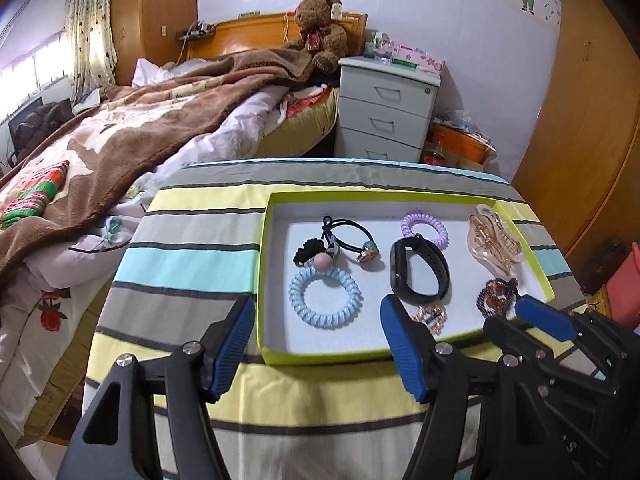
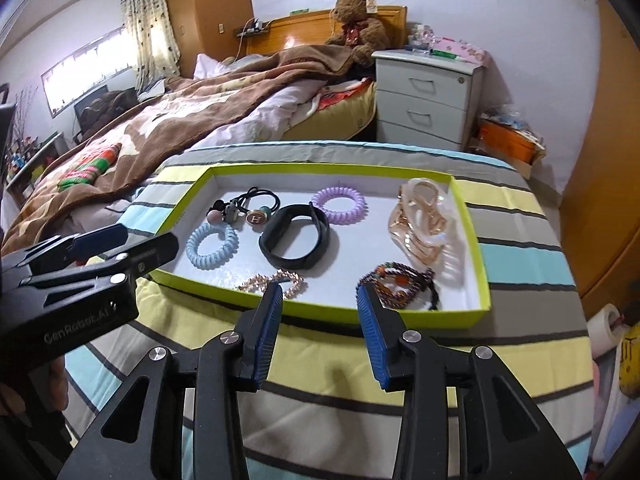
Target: Organize jewelry
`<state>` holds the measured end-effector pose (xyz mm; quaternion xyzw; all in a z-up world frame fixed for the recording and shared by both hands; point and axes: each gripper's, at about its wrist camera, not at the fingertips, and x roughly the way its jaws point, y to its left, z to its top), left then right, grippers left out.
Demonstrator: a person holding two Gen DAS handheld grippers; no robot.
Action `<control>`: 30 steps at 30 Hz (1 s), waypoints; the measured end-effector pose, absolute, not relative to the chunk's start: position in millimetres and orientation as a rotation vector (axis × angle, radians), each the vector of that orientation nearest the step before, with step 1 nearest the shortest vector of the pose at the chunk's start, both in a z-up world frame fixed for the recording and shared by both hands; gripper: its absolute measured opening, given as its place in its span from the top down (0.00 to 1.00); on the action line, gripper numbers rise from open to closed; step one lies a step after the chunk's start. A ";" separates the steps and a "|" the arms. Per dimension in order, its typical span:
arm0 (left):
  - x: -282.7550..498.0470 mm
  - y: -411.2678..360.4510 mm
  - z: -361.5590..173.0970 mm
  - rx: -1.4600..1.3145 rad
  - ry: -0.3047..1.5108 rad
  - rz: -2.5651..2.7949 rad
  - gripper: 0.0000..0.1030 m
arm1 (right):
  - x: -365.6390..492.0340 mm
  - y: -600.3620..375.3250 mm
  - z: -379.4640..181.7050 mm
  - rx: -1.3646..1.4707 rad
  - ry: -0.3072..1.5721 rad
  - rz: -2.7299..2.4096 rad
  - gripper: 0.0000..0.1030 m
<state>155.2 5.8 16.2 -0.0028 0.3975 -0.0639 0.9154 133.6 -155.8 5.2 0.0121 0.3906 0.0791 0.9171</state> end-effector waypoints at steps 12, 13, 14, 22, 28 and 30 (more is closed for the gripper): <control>109.0 1.5 17.0 0.040 0.735 -0.082 0.34 | 97.1 -161.0 10.0 0.024 0.714 0.076 0.61; 104.5 1.2 16.5 0.042 0.727 -0.085 0.34 | 94.0 -161.7 10.4 0.027 0.707 0.072 0.61; 100.1 1.3 16.0 0.041 0.721 -0.085 0.34 | 90.9 -162.6 11.4 0.029 0.696 0.065 0.61; 83.2 2.4 12.7 0.028 0.704 -0.087 0.34 | 68.1 -164.4 15.5 0.029 0.640 0.044 0.61; 71.2 -2.5 10.7 0.041 0.691 -0.092 0.34 | 61.0 -161.0 15.5 0.025 0.628 0.053 0.61; 70.2 -2.9 10.7 0.037 0.692 -0.093 0.34 | 59.3 -161.3 15.0 0.023 0.628 0.051 0.61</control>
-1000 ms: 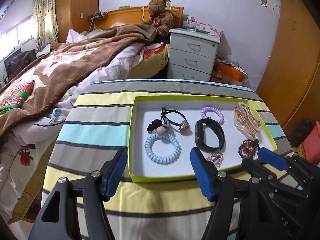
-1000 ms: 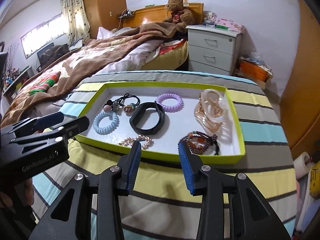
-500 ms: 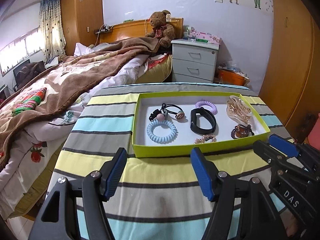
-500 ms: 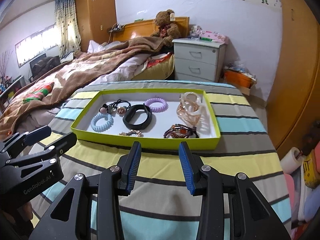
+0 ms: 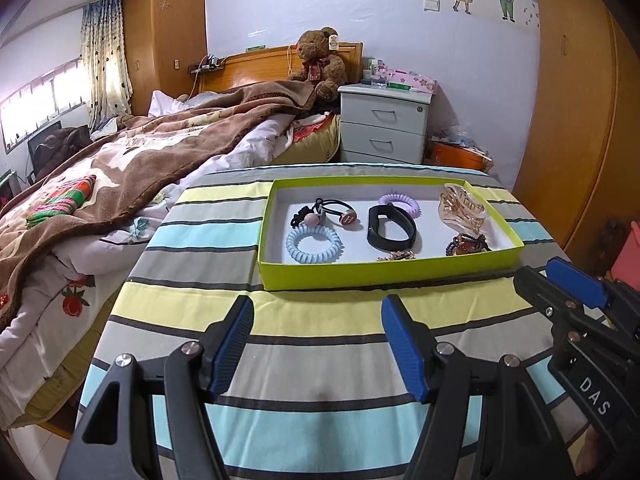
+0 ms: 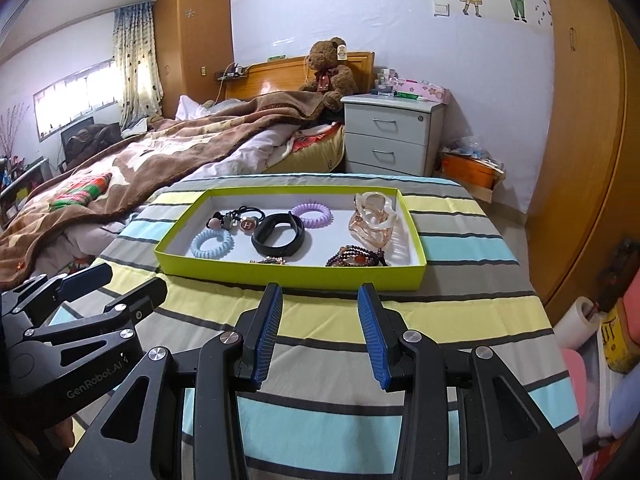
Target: Organize jewelry
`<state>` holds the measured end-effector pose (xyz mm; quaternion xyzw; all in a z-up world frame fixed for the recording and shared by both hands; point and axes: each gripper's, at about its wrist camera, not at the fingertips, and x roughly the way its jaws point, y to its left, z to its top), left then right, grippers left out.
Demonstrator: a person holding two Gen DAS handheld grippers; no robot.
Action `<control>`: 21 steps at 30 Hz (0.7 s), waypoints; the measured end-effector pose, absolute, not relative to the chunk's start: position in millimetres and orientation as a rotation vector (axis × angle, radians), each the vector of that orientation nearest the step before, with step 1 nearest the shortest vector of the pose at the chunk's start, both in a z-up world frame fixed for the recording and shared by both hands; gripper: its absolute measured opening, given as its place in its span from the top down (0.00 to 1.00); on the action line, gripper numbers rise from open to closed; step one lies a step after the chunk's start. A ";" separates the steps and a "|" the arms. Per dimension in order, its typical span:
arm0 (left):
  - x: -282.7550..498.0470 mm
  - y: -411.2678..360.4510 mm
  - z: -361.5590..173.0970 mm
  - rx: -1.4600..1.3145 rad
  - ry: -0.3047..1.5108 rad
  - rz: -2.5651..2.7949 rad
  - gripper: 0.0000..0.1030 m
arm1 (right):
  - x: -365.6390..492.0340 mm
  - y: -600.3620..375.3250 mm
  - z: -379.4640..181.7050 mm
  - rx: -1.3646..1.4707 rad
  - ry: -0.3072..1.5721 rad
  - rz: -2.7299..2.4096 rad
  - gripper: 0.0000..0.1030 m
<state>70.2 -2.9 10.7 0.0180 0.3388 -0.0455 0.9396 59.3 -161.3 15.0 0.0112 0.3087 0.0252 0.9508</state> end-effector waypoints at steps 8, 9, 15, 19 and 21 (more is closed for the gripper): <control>65.8 -3.3 12.8 0.040 0.686 -0.087 0.34 | 55.6 -161.9 15.0 0.026 0.627 0.054 0.61; 65.3 -3.8 12.6 0.039 0.685 -0.087 0.34 | 55.5 -162.1 15.1 0.025 0.627 0.054 0.61; 63.2 -3.5 12.7 0.037 0.687 -0.084 0.34 | 53.9 -162.2 16.1 0.024 0.626 0.055 0.61; 62.7 -3.1 13.5 0.034 0.688 -0.086 0.34 | 54.3 -161.9 15.9 0.024 0.626 0.055 0.61; 62.3 -2.8 13.6 0.033 0.689 -0.083 0.34 | 54.8 -161.5 15.9 0.024 0.626 0.056 0.61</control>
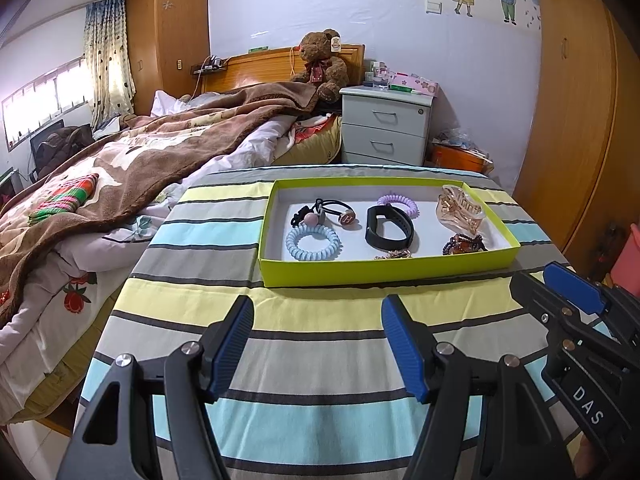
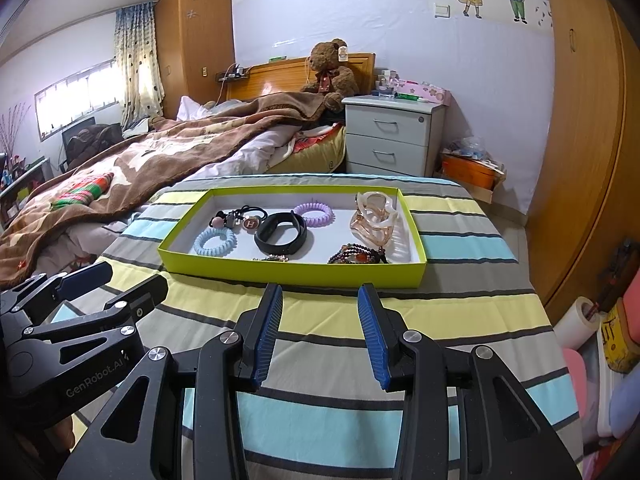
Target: Organize jewelry
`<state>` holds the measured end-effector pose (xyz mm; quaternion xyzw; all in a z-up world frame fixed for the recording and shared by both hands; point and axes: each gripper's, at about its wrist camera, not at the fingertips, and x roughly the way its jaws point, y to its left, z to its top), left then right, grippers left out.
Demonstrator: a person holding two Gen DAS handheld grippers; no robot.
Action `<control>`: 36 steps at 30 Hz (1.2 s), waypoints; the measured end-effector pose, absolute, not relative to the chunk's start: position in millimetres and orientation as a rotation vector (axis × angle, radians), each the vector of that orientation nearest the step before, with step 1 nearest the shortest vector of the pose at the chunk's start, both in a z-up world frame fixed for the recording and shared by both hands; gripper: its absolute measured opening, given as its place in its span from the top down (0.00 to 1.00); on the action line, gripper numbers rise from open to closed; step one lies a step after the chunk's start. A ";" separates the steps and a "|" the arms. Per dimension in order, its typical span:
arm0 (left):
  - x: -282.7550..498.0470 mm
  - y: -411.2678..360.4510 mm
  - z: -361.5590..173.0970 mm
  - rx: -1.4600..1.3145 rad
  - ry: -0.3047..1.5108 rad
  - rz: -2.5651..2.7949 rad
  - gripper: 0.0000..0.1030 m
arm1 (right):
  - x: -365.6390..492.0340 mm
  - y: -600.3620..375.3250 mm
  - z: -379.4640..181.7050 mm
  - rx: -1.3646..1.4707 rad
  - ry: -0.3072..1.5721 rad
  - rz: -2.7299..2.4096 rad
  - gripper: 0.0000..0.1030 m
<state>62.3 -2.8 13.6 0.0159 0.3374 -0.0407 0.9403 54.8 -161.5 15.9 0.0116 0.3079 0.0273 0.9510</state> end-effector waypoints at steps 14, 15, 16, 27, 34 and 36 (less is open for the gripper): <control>62.2 -5.7 15.4 0.019 0.693 -0.079 0.34 | 52.7 -160.8 17.3 0.024 0.624 0.056 0.61; 62.9 -5.3 15.4 0.019 0.694 -0.079 0.34 | 52.9 -160.6 17.2 0.023 0.624 0.056 0.61; 64.1 -4.8 15.2 0.021 0.694 -0.077 0.34 | 53.0 -160.7 17.0 0.023 0.624 0.057 0.61; 63.9 -3.6 13.9 0.015 0.697 -0.074 0.34 | 52.0 -160.1 17.0 0.022 0.625 0.057 0.61; 63.9 -3.6 13.8 0.011 0.698 -0.072 0.34 | 51.2 -160.4 17.4 0.023 0.623 0.058 0.61; 64.0 -3.3 13.7 0.010 0.698 -0.072 0.34 | 51.9 -159.8 16.9 0.022 0.624 0.057 0.61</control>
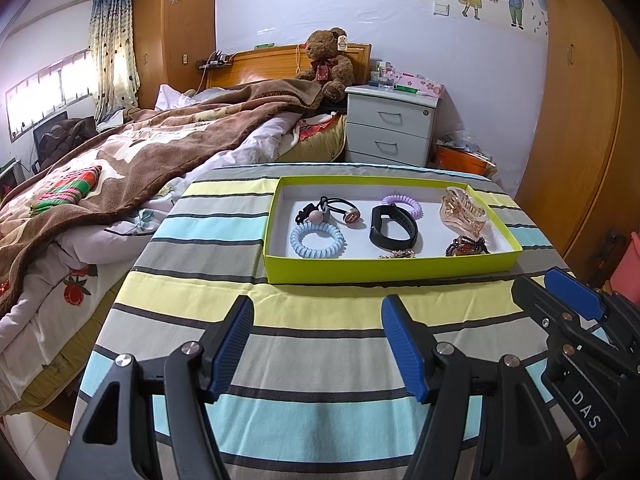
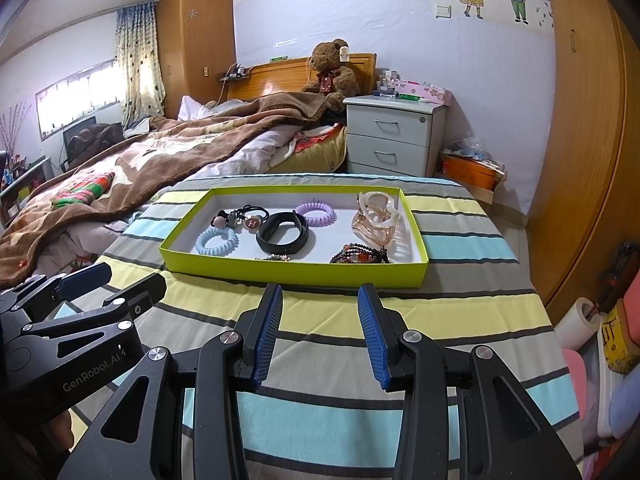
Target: Organize jewelry
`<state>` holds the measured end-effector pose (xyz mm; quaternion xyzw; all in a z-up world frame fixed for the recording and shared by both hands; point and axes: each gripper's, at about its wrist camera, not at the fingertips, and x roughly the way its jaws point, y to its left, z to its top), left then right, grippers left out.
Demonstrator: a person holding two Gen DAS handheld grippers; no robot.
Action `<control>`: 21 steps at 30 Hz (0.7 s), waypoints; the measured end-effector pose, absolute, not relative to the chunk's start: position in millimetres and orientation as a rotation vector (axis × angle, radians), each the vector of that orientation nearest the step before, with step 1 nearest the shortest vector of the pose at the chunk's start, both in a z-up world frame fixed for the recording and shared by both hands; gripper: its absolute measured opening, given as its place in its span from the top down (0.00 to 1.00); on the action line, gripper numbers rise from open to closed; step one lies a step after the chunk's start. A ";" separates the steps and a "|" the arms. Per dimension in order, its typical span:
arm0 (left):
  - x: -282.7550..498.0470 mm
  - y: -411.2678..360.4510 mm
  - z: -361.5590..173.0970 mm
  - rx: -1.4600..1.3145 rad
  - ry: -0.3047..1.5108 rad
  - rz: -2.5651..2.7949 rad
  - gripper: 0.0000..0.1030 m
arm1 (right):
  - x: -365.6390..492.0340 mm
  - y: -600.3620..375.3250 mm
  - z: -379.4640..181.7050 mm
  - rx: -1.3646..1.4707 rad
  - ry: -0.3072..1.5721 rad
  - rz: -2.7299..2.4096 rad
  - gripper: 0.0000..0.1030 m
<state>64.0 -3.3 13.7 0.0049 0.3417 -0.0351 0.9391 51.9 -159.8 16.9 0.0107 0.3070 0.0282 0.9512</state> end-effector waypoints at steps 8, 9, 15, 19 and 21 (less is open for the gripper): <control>63.7 -2.8 13.7 0.010 0.697 -0.071 0.34 | 51.5 -159.7 17.2 0.021 0.624 0.058 0.61; 63.8 -3.0 13.8 0.011 0.697 -0.070 0.34 | 51.7 -159.8 17.0 0.023 0.624 0.058 0.61; 63.2 -2.0 11.5 0.004 0.692 -0.060 0.34 | 51.5 -159.7 17.0 0.022 0.624 0.058 0.61; 61.9 -0.8 10.6 0.001 0.689 -0.058 0.34 | 51.1 -160.1 17.3 0.023 0.623 0.057 0.61; 62.0 -0.7 10.6 0.001 0.690 -0.058 0.34 | 51.5 -159.8 17.0 0.022 0.624 0.057 0.61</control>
